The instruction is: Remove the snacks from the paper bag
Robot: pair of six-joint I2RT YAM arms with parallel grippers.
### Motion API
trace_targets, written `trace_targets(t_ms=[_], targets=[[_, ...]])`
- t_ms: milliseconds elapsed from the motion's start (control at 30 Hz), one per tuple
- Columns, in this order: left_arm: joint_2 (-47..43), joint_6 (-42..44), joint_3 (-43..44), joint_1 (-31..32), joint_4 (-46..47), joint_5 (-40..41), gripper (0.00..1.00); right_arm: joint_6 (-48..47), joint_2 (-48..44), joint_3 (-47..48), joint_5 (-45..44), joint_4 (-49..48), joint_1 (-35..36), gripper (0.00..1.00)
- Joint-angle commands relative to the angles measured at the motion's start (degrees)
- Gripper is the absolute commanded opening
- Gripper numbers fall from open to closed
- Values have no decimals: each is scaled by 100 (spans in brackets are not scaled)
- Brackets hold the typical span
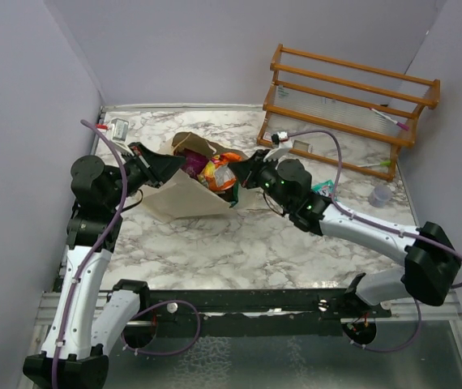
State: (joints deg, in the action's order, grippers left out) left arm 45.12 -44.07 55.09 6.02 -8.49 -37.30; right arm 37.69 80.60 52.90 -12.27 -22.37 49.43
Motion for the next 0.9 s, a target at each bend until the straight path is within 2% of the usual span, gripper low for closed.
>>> trace_targets(t_ms=[0, 300, 400, 500, 567, 633, 700, 867], targets=[[-21, 271, 85, 22, 445, 135, 0, -289, -749, 46, 99, 873, 23, 1], [-175, 703, -196, 16, 729, -177, 0, -834, -2771, -30, -173, 2838, 23, 1], [-187, 879, -235, 26, 749, -249, 0, -1018, -3483, -70, -637, 3450, 23, 1], [-175, 872, -227, 22, 704, -214, 0, -1067, -4045, -61, -1629, 4226, 23, 1], [-206, 696, -283, 21, 755, -129, 0, -659, -4335, -52, -2675, 4898, 23, 1], [-274, 346, -508, 22, 1136, -180, 0, 163, -4559, -119, -3775, 5671, 23, 1], [-324, 84, -677, 22, 1427, -282, 0, 804, -4686, -240, -4492, 6267, 23, 1], [-260, 267, -288, 26, 947, -342, 0, 1620, -4431, -446, -5263, 7141, 23, 1]])
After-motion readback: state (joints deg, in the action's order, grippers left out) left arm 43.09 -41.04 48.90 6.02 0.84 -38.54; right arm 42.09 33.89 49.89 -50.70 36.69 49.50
